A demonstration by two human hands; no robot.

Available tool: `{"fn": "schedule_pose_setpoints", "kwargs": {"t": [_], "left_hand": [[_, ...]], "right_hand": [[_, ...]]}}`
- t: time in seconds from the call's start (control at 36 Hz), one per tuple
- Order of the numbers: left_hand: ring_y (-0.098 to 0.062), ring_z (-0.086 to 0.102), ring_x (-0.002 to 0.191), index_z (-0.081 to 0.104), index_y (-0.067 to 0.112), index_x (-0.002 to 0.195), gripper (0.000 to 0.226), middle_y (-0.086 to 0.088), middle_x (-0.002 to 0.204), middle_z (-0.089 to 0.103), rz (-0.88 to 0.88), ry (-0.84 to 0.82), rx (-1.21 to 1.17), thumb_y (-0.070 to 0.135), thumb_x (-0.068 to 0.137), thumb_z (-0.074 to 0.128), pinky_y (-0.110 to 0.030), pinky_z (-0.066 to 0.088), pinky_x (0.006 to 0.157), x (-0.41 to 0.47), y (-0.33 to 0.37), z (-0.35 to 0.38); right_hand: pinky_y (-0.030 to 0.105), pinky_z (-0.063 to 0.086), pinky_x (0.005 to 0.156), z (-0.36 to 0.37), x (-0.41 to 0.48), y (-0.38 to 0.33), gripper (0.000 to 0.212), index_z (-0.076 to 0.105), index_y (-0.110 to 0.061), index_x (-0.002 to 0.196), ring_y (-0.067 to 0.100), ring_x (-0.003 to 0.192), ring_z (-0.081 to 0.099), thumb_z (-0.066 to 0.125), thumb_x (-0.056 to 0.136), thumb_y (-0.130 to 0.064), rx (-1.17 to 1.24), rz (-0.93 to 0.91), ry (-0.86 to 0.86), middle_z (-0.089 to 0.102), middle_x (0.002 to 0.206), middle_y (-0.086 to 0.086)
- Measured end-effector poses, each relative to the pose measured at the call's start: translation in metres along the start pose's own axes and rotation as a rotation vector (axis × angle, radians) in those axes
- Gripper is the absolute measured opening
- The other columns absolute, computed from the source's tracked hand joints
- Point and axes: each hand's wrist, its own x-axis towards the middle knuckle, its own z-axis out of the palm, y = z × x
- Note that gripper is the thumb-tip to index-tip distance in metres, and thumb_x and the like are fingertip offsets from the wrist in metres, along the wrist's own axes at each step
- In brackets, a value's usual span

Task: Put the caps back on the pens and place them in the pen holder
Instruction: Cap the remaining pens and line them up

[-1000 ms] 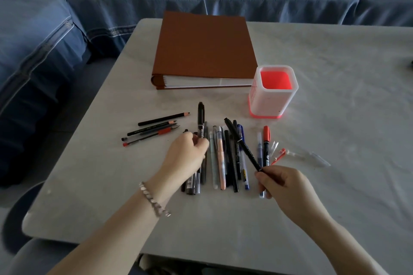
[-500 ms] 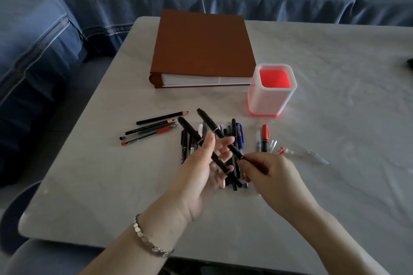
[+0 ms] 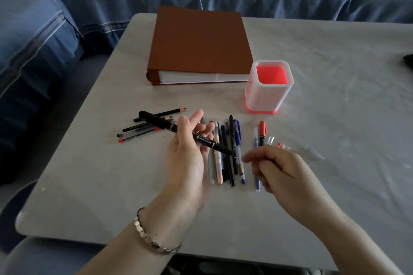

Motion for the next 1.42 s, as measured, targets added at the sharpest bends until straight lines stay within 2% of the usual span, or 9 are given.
{"fn": "schedule_pose_setpoints", "kwargs": {"t": [0.14,0.33,0.58,0.72,0.86,1.03,1.11,1.28,1.42], "left_hand": [[0.005,0.065,0.073,0.065,0.025,0.093,0.037,0.005,0.080,0.048,0.038,-0.035,0.017,0.037,0.097,0.030,-0.021,0.046,0.088,-0.009,0.000,0.006],[0.018,0.051,0.089,0.067,0.038,0.091,0.034,0.024,0.092,0.059,0.093,-0.083,0.163,0.044,0.093,0.034,-0.009,0.034,0.074,-0.015,-0.004,0.001],[-0.001,0.046,0.037,0.056,0.019,0.036,0.051,0.011,0.037,0.046,0.131,0.059,0.249,0.041,0.082,0.056,-0.012,0.040,0.042,-0.007,-0.001,0.004],[-0.005,0.043,0.038,0.050,0.018,0.036,0.055,0.009,0.034,0.044,0.020,0.158,0.164,0.033,0.090,0.050,-0.023,0.038,0.055,-0.002,0.000,0.005],[-0.005,0.037,0.037,0.043,0.018,0.058,0.038,0.005,0.050,0.042,-0.044,0.418,-0.043,0.035,0.090,0.049,-0.020,0.033,0.053,0.037,0.036,-0.018],[-0.006,0.044,0.071,0.063,0.015,0.078,0.039,0.002,0.088,0.050,-0.118,0.104,-0.108,0.037,0.097,0.036,-0.020,0.039,0.074,0.022,0.026,-0.015],[-0.006,0.049,0.101,0.068,0.017,0.086,0.044,0.002,0.101,0.049,-0.132,0.010,-0.105,0.038,0.097,0.031,-0.025,0.038,0.099,0.012,0.021,-0.009],[-0.007,0.048,0.086,0.066,0.022,0.096,0.046,0.006,0.085,0.046,-0.105,-0.120,-0.092,0.040,0.097,0.023,-0.022,0.039,0.086,0.000,0.017,-0.004],[-0.006,0.050,0.082,0.066,0.023,0.096,0.046,0.007,0.085,0.049,-0.095,-0.196,-0.138,0.037,0.096,0.023,-0.023,0.040,0.078,-0.004,0.015,-0.006]], "right_hand": [[0.024,0.029,0.048,0.012,-0.002,-0.013,0.024,0.066,-0.022,0.078,0.004,0.045,0.033,0.051,0.083,-0.039,0.121,-0.025,-0.100,0.040,0.048,-0.009],[0.019,0.027,0.044,0.017,0.001,-0.016,0.023,0.062,-0.022,0.070,0.006,0.044,0.032,0.051,0.088,-0.031,0.021,-0.148,0.008,0.042,0.049,-0.004],[0.016,0.030,0.045,0.021,-0.001,-0.007,0.028,0.063,-0.008,0.070,0.010,0.049,0.037,0.055,0.088,-0.028,-0.227,-0.339,0.040,0.040,0.048,-0.004],[0.032,0.044,0.043,0.023,-0.002,0.003,0.031,0.064,-0.015,0.073,0.021,0.051,0.051,0.044,0.086,-0.034,-0.491,-0.471,0.209,0.055,0.061,-0.002],[0.027,0.039,0.047,0.001,-0.008,0.021,0.028,0.065,-0.016,0.073,0.019,0.054,0.050,0.047,0.084,-0.035,-0.508,-0.377,0.261,0.057,0.061,-0.001],[0.018,0.037,0.061,0.002,0.001,0.015,0.016,0.067,-0.011,0.079,0.015,0.070,0.049,0.057,0.088,-0.020,-0.279,-0.284,0.047,0.056,0.066,0.003],[0.015,0.040,0.069,0.010,0.001,0.005,0.018,0.066,-0.030,0.087,0.010,0.076,0.053,0.056,0.088,-0.015,-0.157,-0.292,0.051,0.060,0.073,-0.002],[0.011,0.042,0.064,0.008,0.004,0.002,0.024,0.070,-0.027,0.101,0.016,0.070,0.057,0.067,0.079,-0.020,-0.020,-0.222,0.185,0.069,0.074,-0.004],[0.016,0.045,0.057,0.006,0.003,-0.002,0.015,0.070,-0.033,0.082,0.024,0.062,0.056,0.071,0.075,-0.021,0.039,-0.188,0.178,0.069,0.075,-0.022]]}}
